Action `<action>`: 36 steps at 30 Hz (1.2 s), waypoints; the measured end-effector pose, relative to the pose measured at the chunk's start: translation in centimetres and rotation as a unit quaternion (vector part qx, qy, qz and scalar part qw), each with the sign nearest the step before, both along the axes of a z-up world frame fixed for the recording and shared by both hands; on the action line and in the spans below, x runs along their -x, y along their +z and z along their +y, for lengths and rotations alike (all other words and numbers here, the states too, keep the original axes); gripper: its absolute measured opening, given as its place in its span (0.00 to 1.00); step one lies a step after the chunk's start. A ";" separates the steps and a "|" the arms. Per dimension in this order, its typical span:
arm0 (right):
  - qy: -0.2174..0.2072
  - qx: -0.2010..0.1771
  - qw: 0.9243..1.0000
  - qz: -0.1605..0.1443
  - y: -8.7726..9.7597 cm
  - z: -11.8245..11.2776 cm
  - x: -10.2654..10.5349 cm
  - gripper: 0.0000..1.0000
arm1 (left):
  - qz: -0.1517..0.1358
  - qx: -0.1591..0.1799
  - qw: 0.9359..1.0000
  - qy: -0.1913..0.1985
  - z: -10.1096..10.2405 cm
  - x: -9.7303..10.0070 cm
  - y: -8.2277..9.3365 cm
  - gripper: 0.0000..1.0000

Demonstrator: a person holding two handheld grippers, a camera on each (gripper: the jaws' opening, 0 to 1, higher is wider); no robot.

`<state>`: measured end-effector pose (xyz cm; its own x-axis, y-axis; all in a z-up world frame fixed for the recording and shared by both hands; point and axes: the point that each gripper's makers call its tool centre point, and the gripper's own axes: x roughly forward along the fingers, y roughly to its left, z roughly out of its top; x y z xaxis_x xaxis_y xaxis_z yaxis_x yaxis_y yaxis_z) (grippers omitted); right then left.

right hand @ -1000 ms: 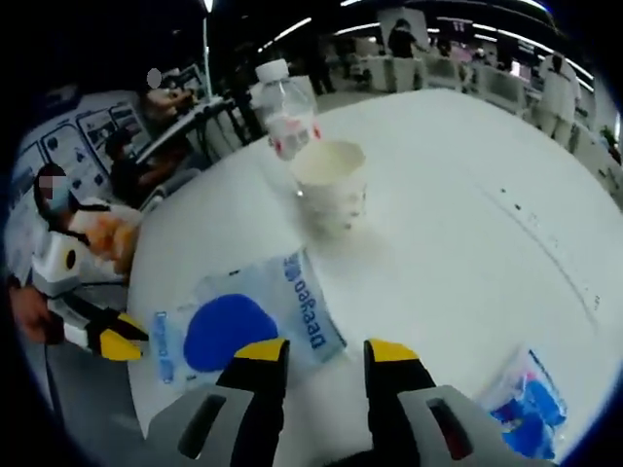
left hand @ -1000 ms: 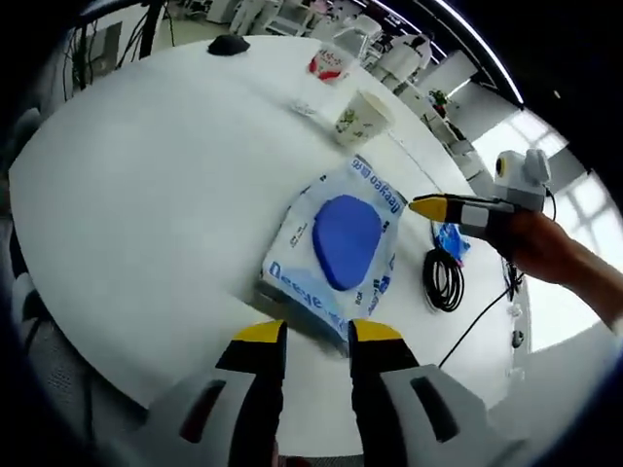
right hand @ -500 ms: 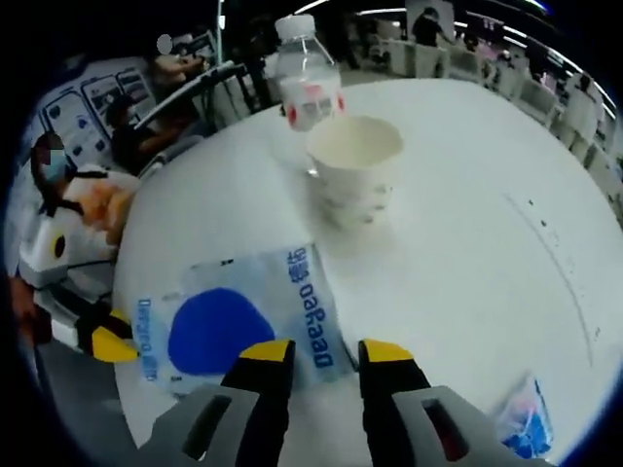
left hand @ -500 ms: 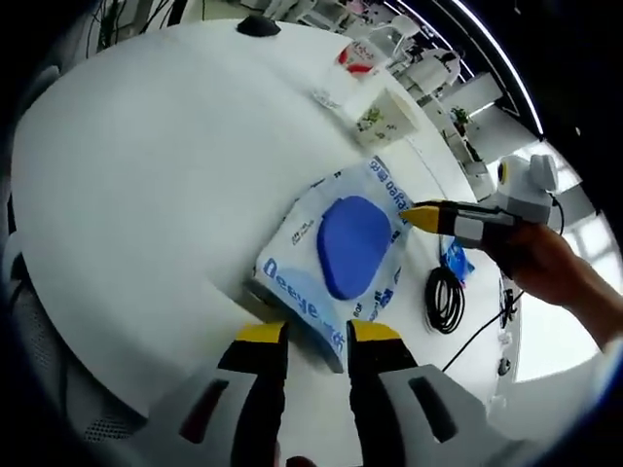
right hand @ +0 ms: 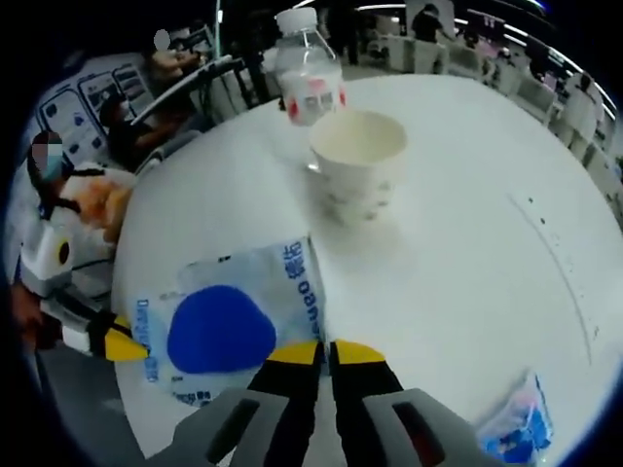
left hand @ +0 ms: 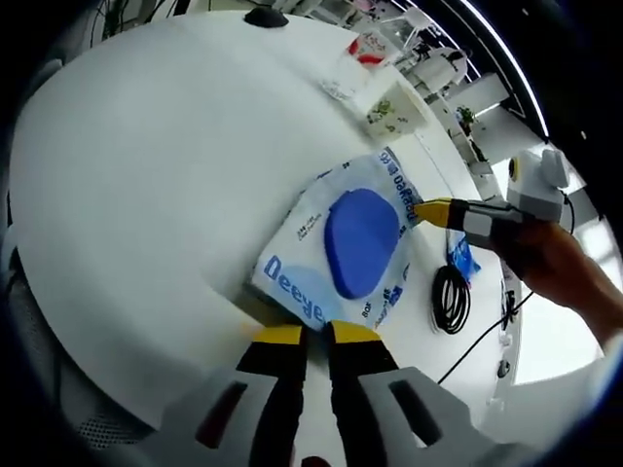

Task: Arrange the tabletop items into an orderly group along one side of the table until the central work area is clear of visible clutter.

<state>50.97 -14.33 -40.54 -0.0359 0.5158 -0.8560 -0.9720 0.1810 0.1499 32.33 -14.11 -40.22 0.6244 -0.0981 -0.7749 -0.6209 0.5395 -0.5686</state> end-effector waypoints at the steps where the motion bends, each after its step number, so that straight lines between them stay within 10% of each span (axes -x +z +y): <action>1: 0.000 0.000 1.000 -0.001 0.0 -0.1 0.0 0.00 | 0.000 -0.001 1.000 0.000 0.0 0.0 0.1 0.02; 20: -0.026 -0.019 0.999 0.010 1.7 -2.0 1.5 0.00 | -0.006 -0.016 0.999 -0.034 1.5 0.7 0.7 0.00; 36: -0.148 -0.089 0.984 0.035 3.8 -6.1 5.2 0.00 | -0.021 -0.087 0.990 -0.107 4.1 0.3 2.7 0.00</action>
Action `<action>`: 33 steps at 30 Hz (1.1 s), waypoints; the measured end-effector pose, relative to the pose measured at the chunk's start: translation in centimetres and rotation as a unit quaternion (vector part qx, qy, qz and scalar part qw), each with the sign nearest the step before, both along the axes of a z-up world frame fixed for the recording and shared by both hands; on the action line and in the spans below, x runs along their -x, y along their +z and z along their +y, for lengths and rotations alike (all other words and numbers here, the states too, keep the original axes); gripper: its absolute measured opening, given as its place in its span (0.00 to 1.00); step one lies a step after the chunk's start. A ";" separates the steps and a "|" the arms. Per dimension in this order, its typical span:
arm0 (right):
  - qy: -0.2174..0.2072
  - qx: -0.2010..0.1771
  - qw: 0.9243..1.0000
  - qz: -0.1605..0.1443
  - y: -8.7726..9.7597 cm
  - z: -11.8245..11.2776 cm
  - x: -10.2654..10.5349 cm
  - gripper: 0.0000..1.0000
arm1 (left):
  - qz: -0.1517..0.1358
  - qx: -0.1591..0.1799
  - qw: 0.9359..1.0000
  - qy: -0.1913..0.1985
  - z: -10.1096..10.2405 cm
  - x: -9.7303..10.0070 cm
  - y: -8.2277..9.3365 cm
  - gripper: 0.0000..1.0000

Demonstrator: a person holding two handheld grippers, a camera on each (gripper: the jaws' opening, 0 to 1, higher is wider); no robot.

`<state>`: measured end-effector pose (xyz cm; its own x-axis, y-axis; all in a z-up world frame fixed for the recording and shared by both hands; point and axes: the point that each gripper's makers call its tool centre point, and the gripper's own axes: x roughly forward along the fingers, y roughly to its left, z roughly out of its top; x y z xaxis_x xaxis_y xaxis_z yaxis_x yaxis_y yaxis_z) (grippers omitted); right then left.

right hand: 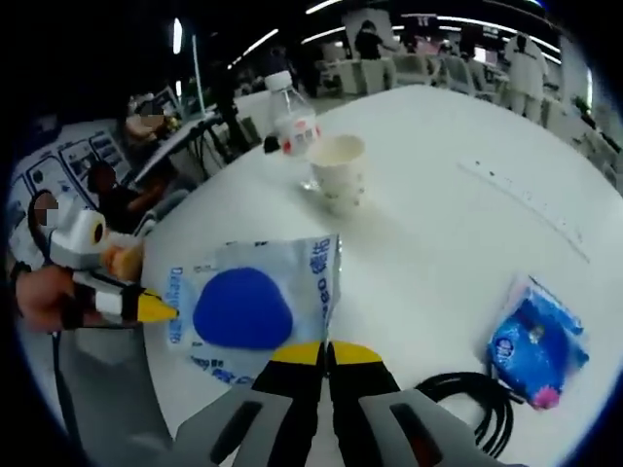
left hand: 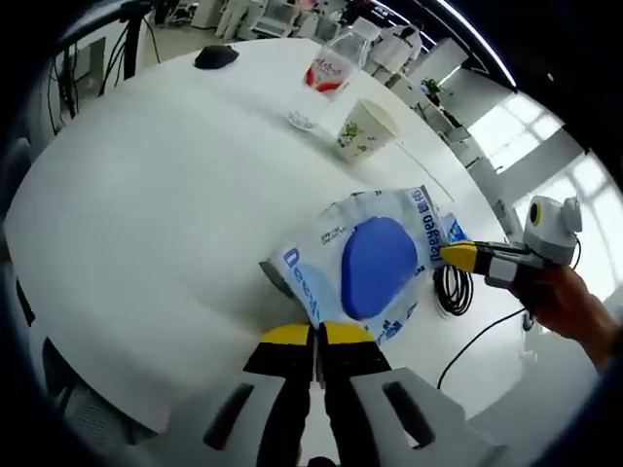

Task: Arrange the tabletop items into an orderly group along one side of the table until the central work area is clear of visible clutter.

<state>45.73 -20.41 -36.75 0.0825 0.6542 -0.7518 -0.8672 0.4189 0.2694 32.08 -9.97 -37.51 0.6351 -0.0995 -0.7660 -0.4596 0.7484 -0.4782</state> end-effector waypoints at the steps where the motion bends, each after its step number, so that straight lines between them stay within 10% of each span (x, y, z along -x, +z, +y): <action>1: -0.008 -0.004 1.000 0.002 0.2 -0.3 0.0 0.00 | -0.001 -0.003 1.000 -0.004 0.2 0.0 -0.1 0.00; 16: -0.087 -0.033 0.995 0.034 0.3 -2.2 3.5 0.00 | -0.006 -0.064 0.995 -0.080 2.1 -0.1 0.5 0.00; 33: -0.164 -0.036 0.982 0.088 -2.2 -3.0 7.2 0.00 | 0.016 -0.060 0.989 -0.131 3.3 0.5 -1.8 0.00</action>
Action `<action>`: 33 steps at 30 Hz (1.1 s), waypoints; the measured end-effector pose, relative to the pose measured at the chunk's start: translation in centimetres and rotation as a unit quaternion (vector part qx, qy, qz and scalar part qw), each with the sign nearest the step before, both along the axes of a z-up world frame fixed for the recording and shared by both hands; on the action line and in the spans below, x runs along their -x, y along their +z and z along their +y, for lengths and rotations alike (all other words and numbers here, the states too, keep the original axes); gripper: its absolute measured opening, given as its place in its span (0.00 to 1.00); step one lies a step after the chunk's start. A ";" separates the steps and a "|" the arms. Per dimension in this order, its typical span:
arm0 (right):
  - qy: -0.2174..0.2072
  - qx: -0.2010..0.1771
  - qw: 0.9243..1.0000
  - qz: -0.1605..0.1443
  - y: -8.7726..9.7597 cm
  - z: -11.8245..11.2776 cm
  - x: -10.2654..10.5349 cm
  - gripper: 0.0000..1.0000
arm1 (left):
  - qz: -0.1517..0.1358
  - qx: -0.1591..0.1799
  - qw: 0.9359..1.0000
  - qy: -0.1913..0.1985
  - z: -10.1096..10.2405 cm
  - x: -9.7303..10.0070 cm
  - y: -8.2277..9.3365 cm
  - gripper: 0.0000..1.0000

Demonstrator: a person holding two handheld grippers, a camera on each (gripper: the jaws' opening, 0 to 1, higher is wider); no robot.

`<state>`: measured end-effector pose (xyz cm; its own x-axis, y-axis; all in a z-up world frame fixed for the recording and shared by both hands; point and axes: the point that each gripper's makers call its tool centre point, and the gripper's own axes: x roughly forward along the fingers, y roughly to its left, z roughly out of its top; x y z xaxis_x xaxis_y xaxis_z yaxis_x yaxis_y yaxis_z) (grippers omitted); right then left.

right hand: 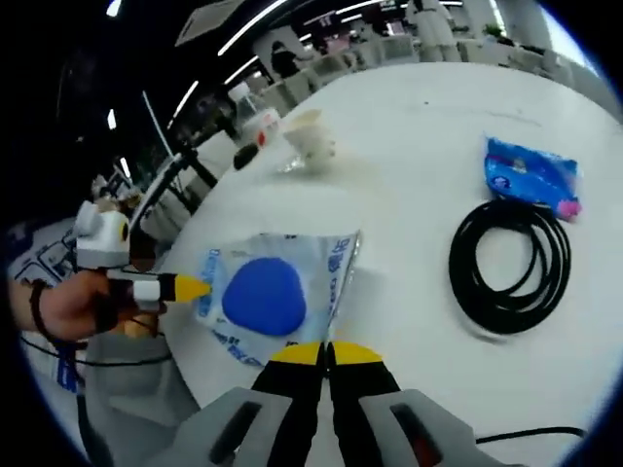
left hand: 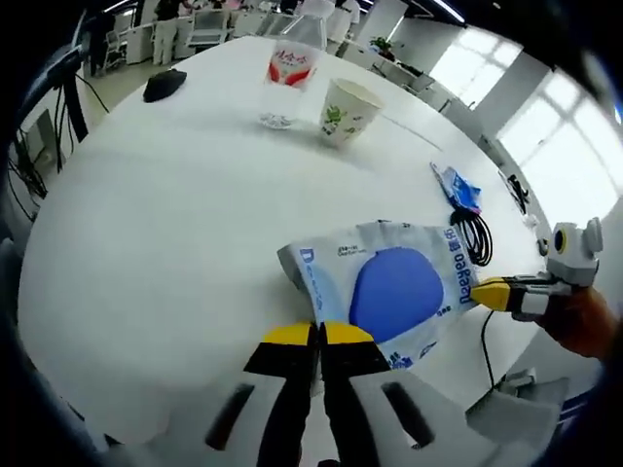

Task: Arrange the tabletop items into an orderly group along one side of the table until the central work area is clear of visible clutter.

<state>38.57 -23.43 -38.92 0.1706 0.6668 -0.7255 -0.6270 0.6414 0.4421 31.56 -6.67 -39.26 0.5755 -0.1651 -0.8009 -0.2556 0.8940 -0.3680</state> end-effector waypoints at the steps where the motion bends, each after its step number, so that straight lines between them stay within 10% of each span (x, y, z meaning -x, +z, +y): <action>1: -0.005 0.000 1.000 0.002 0.1 0.0 0.4 0.00 | -0.002 0.005 1.000 -0.001 0.0 0.1 0.0 0.00; 20: -0.013 -0.019 1.000 0.008 -0.8 -0.1 1.2 0.11 | -0.014 0.030 0.999 -0.036 0.3 0.9 -0.8 0.13; 33: -0.006 -0.016 1.000 0.017 -1.1 0.8 1.5 0.10 | -0.006 0.031 0.998 -0.047 0.2 1.8 -1.7 0.03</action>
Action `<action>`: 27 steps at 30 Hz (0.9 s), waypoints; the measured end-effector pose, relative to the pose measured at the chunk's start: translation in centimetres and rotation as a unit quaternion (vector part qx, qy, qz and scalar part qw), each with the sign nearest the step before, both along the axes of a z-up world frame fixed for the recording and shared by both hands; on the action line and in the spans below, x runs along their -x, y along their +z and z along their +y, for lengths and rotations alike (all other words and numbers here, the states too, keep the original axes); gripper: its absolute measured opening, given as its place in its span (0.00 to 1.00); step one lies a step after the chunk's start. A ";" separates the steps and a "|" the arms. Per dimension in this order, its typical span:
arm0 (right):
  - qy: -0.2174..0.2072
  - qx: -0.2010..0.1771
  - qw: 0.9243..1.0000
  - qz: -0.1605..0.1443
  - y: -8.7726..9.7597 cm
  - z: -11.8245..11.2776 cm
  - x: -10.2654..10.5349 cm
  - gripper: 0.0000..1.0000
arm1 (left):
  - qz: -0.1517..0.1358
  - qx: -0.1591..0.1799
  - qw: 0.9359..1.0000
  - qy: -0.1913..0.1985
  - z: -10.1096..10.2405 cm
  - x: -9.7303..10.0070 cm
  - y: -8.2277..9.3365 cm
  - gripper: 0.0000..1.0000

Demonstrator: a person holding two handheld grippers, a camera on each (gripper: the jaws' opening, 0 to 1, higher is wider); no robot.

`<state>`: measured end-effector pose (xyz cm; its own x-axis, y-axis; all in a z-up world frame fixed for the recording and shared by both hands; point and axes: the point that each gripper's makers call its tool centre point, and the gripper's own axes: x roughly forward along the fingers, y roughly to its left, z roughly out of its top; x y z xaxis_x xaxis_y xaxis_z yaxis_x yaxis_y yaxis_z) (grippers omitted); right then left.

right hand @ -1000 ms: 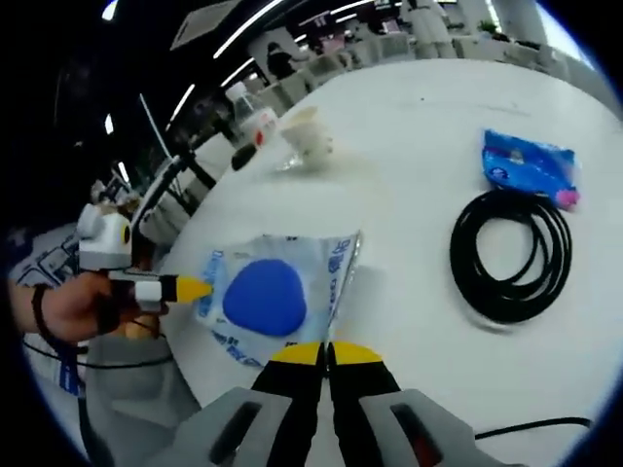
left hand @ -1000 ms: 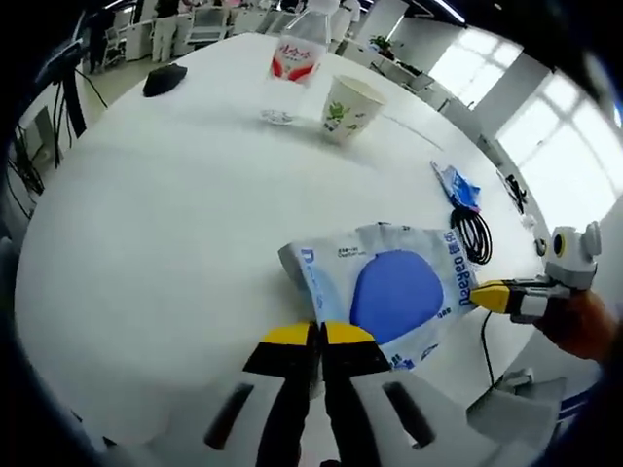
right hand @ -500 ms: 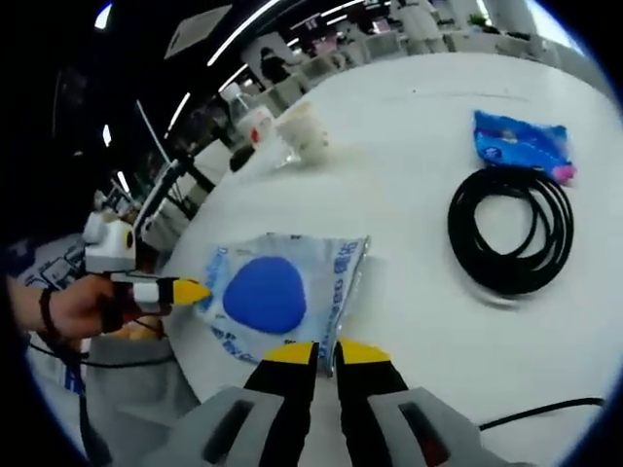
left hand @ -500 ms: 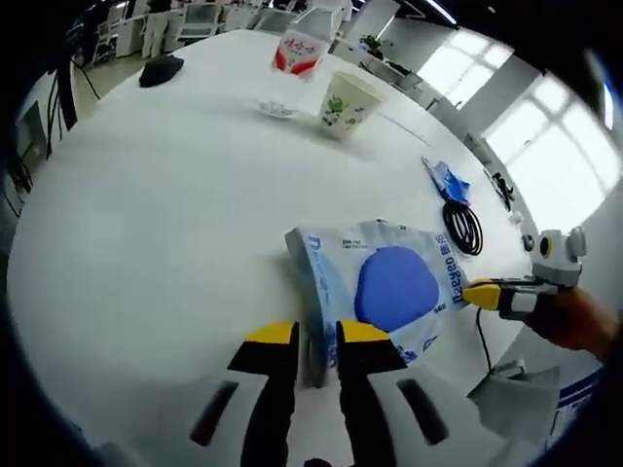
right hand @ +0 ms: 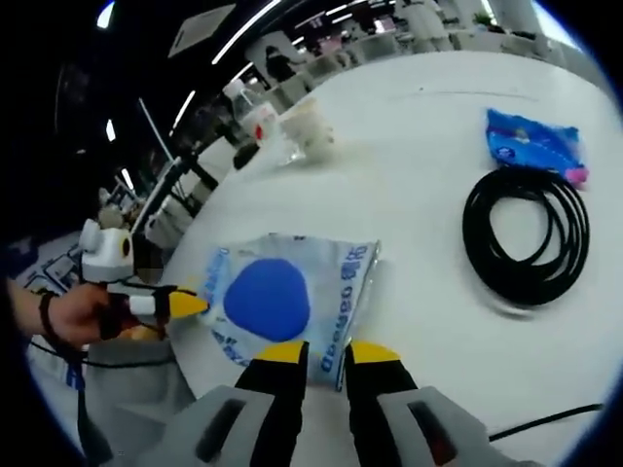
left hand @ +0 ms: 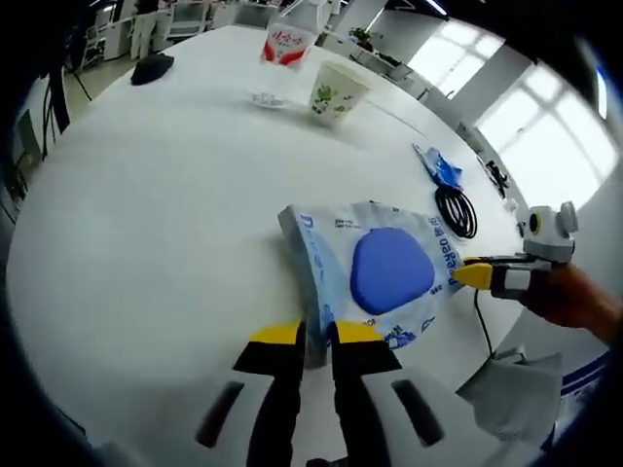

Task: Arrange the tabletop items into an orderly group along one side of the table until the central work area is clear of visible clutter.

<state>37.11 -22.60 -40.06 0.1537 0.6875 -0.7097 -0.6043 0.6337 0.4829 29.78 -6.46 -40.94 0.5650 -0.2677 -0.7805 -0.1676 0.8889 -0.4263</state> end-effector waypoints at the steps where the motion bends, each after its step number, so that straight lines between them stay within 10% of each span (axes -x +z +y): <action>1: 0.000 0.000 1.000 -0.001 0.0 0.0 0.0 0.07 | -0.001 0.004 1.000 0.001 -0.3 0.1 0.2 0.01; 27: 0.001 -0.037 0.998 -0.045 3.8 -1.6 -5.0 0.00 | -0.052 0.012 0.998 0.017 -2.2 -3.1 4.3 0.00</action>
